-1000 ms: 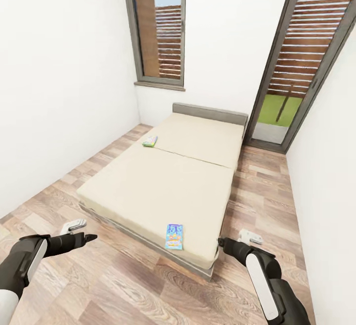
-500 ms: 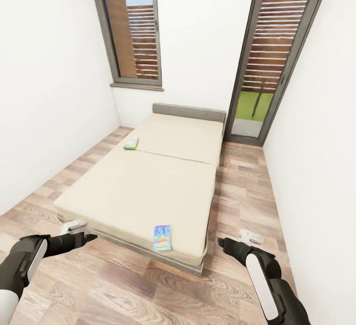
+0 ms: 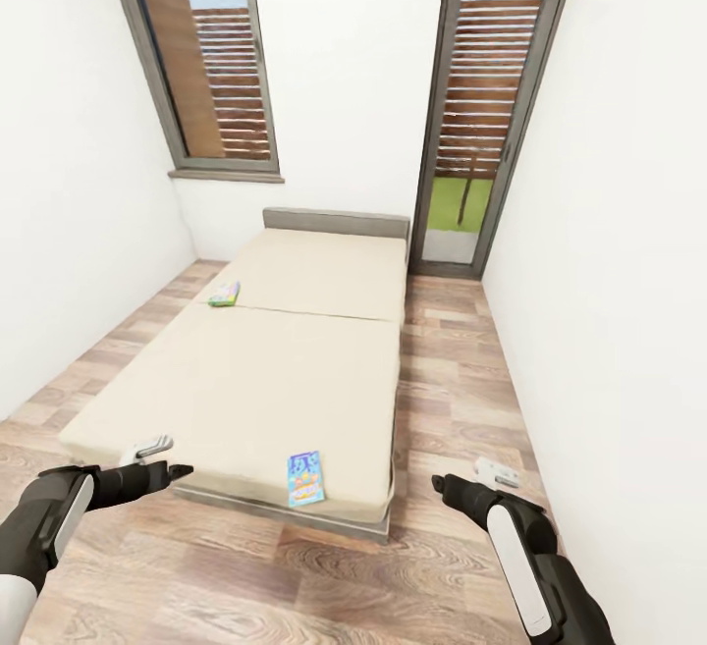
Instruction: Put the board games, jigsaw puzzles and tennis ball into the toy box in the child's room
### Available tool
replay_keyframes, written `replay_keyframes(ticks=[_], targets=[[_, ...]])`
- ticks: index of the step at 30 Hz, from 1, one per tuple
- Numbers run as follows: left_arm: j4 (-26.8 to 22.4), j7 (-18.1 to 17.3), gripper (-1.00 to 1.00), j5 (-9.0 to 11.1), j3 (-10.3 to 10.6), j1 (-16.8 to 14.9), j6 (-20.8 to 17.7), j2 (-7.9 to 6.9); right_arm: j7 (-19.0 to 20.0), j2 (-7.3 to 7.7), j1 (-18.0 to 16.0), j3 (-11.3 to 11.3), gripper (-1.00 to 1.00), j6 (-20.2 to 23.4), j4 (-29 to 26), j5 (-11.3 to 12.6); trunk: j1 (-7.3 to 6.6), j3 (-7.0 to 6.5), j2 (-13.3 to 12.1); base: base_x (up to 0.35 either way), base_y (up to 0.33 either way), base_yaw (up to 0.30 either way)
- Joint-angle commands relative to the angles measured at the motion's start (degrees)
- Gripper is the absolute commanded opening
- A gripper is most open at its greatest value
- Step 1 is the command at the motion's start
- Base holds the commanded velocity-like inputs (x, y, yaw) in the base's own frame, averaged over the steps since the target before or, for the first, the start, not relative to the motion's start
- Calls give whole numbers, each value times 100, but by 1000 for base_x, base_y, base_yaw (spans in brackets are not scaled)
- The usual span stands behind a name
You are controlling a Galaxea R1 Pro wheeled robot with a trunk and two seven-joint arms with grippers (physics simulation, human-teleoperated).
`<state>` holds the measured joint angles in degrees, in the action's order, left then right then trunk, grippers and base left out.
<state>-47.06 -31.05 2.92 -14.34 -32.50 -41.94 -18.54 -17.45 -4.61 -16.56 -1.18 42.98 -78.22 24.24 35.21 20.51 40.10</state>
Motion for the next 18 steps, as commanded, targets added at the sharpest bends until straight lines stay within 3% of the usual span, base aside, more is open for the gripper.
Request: replay_keyframes(ticks=[1,10,18], targets=[[-5,-4,100,31,-10,-2,-48,-1,-48,-5,-5,-5,100,18,-5,59,1,8,7,0,50,-280],[-5,-5,100,29,-2,-2,-51,-1,-48,-5,-5,-5,100,17,3,62,1,8,7,0,143,-280],[-5,-7,100,30,-1,-2,-51,-1,-48,-5,-5,-5,100,17,8,63,1,8,7,0,37,-280]])
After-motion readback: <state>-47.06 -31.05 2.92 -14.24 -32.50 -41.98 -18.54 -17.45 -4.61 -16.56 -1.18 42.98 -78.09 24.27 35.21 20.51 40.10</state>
